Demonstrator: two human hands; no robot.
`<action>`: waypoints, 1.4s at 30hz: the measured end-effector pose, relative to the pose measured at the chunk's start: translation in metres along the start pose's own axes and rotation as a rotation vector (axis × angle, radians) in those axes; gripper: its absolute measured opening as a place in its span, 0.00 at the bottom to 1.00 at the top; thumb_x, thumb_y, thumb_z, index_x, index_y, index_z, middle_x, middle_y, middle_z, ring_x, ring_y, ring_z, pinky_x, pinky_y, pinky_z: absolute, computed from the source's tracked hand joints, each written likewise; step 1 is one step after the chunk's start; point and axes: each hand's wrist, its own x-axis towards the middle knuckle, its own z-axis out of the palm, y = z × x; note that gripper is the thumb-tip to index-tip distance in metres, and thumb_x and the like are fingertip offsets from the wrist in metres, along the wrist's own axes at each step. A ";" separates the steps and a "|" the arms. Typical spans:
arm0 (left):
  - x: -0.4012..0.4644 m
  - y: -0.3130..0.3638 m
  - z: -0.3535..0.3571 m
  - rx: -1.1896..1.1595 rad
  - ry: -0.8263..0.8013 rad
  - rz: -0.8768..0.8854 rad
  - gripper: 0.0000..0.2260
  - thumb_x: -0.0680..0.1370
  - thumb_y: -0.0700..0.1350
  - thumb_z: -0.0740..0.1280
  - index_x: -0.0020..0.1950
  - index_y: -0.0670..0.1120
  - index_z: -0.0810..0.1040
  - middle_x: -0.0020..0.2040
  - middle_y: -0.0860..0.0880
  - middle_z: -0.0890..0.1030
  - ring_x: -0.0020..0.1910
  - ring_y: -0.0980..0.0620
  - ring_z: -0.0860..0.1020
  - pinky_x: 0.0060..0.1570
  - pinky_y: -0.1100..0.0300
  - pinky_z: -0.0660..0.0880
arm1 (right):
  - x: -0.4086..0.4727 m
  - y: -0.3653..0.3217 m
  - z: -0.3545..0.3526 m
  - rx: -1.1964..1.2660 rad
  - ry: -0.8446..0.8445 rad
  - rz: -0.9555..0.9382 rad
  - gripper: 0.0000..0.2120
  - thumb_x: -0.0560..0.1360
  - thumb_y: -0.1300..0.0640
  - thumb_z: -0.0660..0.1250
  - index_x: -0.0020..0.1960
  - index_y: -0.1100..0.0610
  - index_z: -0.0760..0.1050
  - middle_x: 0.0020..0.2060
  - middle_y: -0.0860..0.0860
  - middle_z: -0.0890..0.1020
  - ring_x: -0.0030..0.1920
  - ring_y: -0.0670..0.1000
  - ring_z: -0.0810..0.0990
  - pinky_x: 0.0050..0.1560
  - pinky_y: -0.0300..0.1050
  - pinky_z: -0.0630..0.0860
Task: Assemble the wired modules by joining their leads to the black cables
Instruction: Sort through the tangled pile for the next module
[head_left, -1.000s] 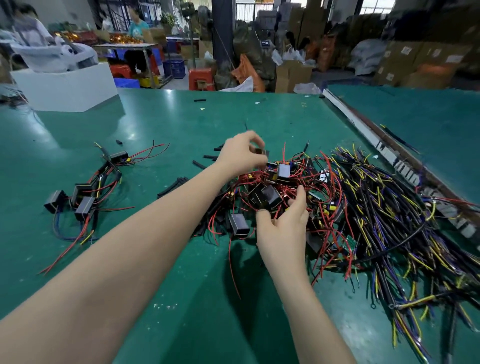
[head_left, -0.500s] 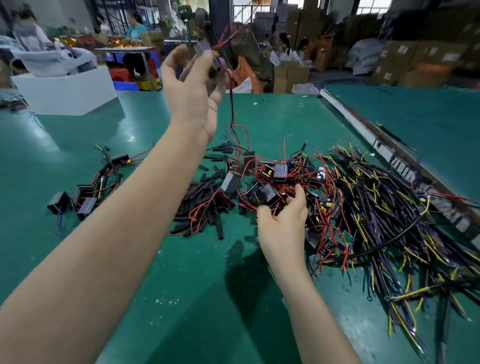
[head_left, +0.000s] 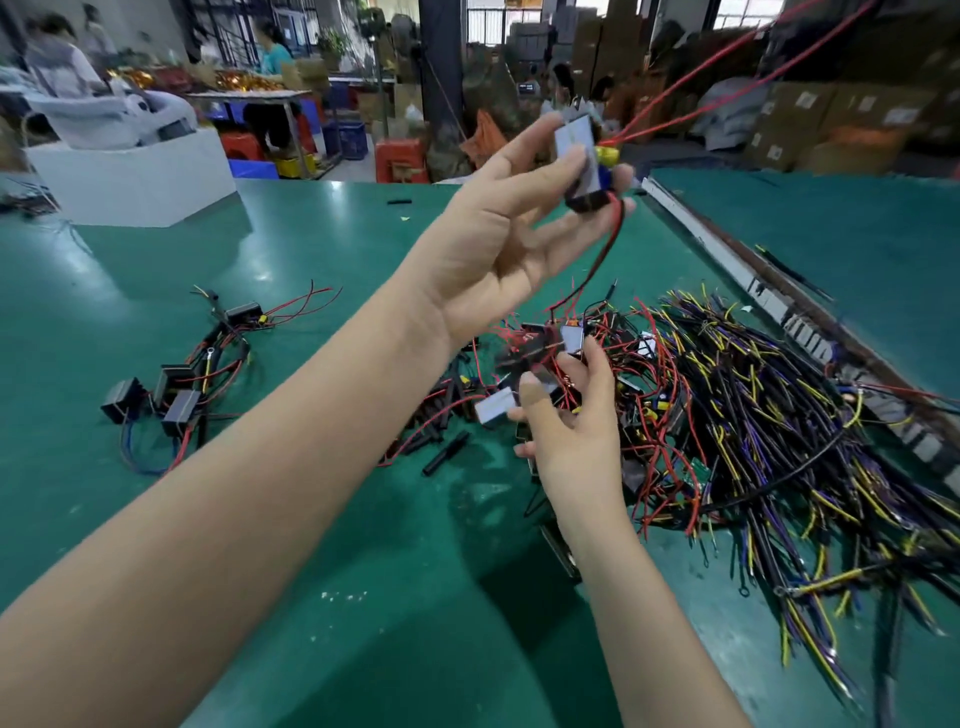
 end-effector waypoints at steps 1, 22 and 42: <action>-0.003 -0.001 0.003 -0.006 -0.051 -0.023 0.11 0.77 0.32 0.61 0.56 0.45 0.71 0.47 0.38 0.80 0.47 0.42 0.82 0.53 0.51 0.77 | 0.002 -0.001 -0.001 0.033 0.002 0.013 0.26 0.78 0.56 0.66 0.72 0.44 0.61 0.59 0.40 0.72 0.37 0.44 0.81 0.29 0.35 0.73; -0.046 -0.061 -0.069 0.640 0.178 -0.035 0.16 0.76 0.33 0.66 0.60 0.47 0.72 0.56 0.52 0.80 0.52 0.57 0.78 0.53 0.65 0.74 | 0.002 -0.012 -0.007 0.152 0.037 0.071 0.13 0.75 0.44 0.61 0.45 0.51 0.80 0.33 0.44 0.78 0.28 0.46 0.73 0.23 0.37 0.64; -0.090 -0.080 -0.090 1.137 0.258 0.237 0.09 0.79 0.42 0.65 0.40 0.49 0.80 0.38 0.53 0.77 0.40 0.63 0.74 0.44 0.70 0.67 | 0.006 0.004 -0.021 -0.297 0.125 0.006 0.05 0.79 0.59 0.64 0.48 0.50 0.76 0.37 0.49 0.81 0.34 0.47 0.77 0.41 0.48 0.76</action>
